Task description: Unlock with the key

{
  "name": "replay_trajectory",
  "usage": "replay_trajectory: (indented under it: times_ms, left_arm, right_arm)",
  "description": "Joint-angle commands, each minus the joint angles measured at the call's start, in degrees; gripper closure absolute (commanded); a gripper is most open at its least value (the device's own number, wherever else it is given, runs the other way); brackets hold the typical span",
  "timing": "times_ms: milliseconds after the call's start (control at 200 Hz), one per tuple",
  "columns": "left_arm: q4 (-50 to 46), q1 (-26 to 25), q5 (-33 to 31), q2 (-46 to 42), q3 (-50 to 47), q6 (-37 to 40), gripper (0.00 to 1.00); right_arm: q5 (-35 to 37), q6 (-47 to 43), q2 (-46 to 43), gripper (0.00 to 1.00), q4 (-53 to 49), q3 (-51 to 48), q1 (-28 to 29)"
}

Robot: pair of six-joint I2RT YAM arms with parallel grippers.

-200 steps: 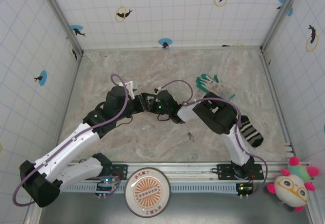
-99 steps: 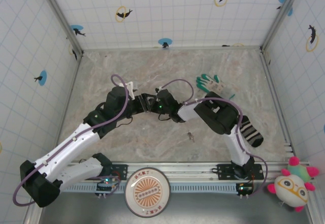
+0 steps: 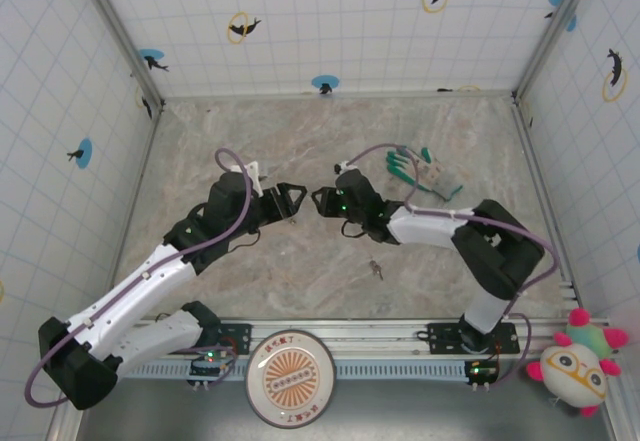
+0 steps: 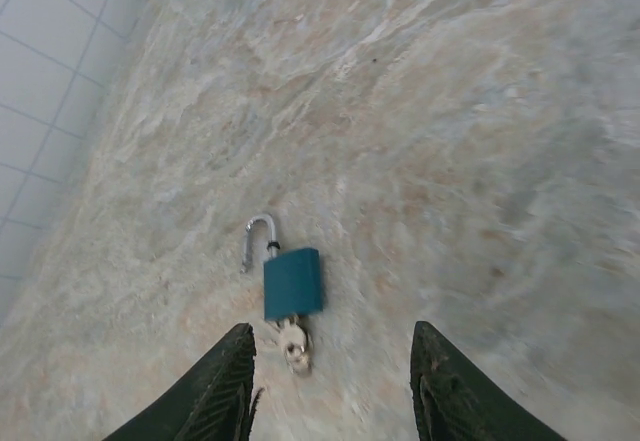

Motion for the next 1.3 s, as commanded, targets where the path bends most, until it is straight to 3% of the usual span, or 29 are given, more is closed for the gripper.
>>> replay_trajectory:
  times_ms: [0, 325, 525, 756, 1296]
  left_arm:
    - [0.4, 0.1, -1.5, 0.0, -0.9, -0.6, 0.24]
    - [0.4, 0.1, -0.3, 2.7, -1.1, -1.1, 0.27]
    - [0.7, -0.1, 2.3, 5.8, -2.1, -1.4, 0.32]
    - [1.0, -1.7, 5.5, 10.0, -4.5, -1.2, 0.34]
    - [3.5, -3.5, 5.8, 14.6, -6.4, -1.3, 0.35]
  right_arm:
    - [6.6, -4.0, -6.6, 0.55, -5.8, -3.5, 0.4]
    - [11.8, -3.9, -23.0, 0.52, -19.3, -8.7, -0.6]
    - [11.4, -4.7, -28.5, 0.56, -33.8, -8.5, -1.5]
    - [9.8, -3.5, -31.7, 0.59, -45.5, -9.5, 1.4]
    - [6.5, 3.8, -23.8, 0.58, -42.7, -12.8, 10.3]
